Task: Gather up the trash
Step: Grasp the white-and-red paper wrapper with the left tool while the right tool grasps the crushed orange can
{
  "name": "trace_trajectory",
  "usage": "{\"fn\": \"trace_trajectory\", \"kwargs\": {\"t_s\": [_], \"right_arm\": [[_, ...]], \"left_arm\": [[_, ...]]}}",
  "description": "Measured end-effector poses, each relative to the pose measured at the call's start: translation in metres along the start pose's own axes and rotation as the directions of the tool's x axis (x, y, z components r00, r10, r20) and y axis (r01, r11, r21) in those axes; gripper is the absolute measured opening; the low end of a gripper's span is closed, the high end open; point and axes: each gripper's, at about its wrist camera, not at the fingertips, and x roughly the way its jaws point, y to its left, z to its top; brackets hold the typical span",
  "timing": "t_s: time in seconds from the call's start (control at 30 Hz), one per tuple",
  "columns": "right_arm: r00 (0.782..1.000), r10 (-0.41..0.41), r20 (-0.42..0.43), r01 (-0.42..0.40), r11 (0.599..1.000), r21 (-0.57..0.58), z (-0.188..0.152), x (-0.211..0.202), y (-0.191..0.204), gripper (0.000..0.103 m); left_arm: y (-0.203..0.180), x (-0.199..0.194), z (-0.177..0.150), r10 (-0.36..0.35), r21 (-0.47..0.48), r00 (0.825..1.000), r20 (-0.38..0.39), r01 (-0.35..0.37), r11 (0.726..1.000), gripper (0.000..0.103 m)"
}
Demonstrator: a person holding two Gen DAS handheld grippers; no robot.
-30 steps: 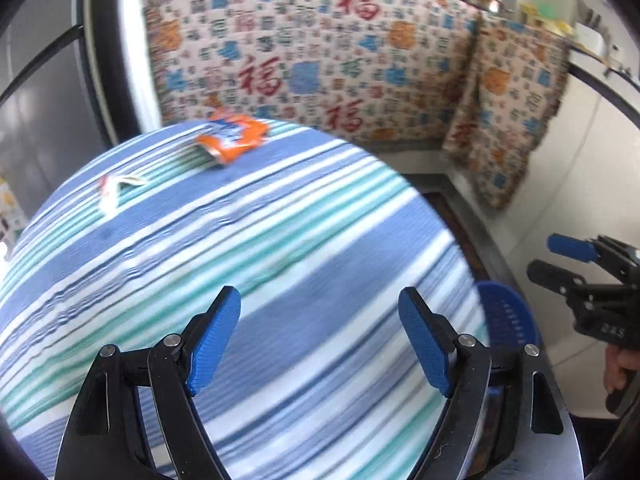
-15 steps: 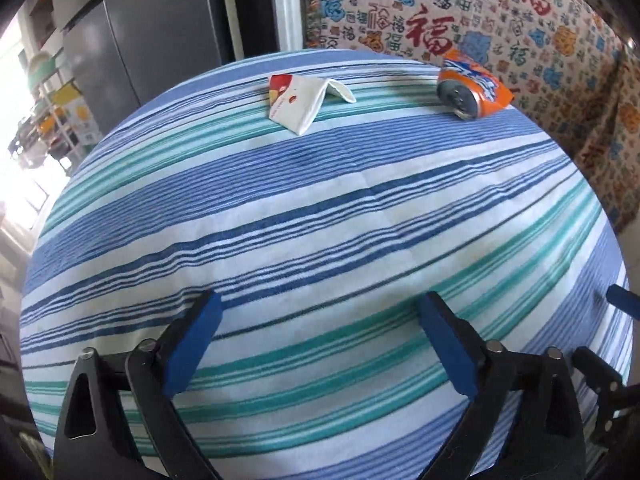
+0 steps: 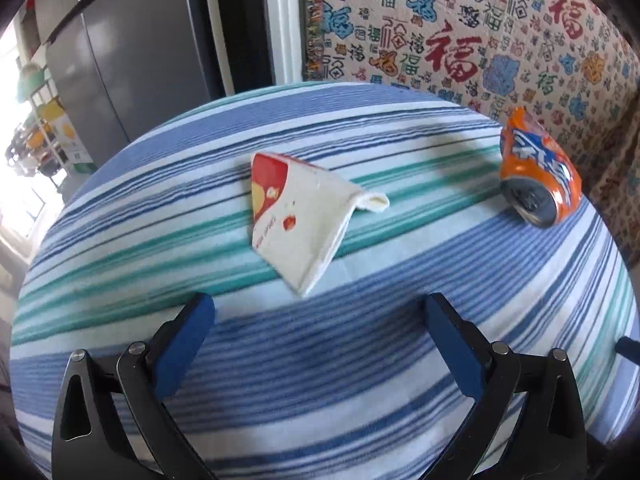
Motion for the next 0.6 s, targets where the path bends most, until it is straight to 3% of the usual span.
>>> {"fn": "trace_trajectory", "kwargs": {"t_s": [0.07, 0.3, 0.43, 0.53, 0.6], "right_arm": [[1.0, 0.002, 0.004, -0.002, 1.0, -0.002, 0.007, 0.006, -0.002, 0.103], [0.998, 0.061, -0.021, -0.062, 0.994, -0.089, 0.087, 0.063, -0.008, 0.103], [1.0, -0.012, 0.011, 0.013, 0.995, -0.102, 0.114, 0.077, -0.017, 0.103], [0.998, -0.046, 0.049, 0.051, 0.993, -0.109, 0.128, 0.084, -0.019, 0.103], [0.999, -0.018, 0.042, 0.023, 0.992, -0.121, 0.135, 0.088, -0.017, 0.101]], "left_arm": [[0.002, 0.007, 0.009, 0.003, -0.004, 1.0, 0.002, -0.003, 1.0, 0.103], [0.005, 0.014, 0.018, -0.005, 0.008, 1.0, 0.01, 0.005, 1.0, 0.102], [0.006, 0.015, 0.023, -0.035, 0.042, 0.999, 0.024, 0.034, 0.999, 0.096], [0.008, 0.016, 0.028, -0.037, 0.048, 0.999, 0.036, 0.035, 0.998, 0.083], [0.009, 0.015, 0.029, -0.041, 0.056, 0.998, 0.051, 0.038, 0.998, 0.067]]}}
